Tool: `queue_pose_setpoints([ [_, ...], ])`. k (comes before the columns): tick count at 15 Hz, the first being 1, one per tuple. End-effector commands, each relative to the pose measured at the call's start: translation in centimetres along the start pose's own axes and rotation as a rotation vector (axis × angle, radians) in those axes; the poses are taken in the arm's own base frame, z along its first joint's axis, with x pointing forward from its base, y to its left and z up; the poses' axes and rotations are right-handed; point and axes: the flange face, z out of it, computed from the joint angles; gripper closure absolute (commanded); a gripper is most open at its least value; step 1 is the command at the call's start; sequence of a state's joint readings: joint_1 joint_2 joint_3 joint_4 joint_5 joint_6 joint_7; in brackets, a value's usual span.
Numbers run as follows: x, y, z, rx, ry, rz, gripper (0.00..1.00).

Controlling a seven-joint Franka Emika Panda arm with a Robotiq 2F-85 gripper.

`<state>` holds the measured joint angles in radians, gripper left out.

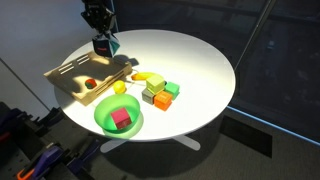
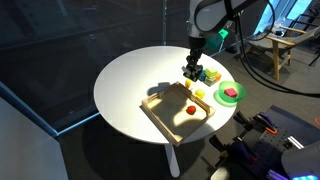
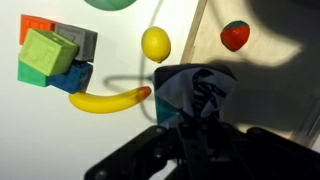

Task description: Put the white and black block onto the tray

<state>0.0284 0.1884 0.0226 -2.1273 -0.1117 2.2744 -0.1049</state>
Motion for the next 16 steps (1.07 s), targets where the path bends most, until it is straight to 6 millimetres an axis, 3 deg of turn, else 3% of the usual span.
queue_pose_setpoints([
  [1,1.4,-1.9,0.0,-0.007,0.002,-0.021,0.95],
  [8,4.0,-4.3,3.3,-0.023,-0.044,-0.062,0.95],
  [16,5.2,-6.2,7.8,-0.036,-0.102,0.005,0.96],
])
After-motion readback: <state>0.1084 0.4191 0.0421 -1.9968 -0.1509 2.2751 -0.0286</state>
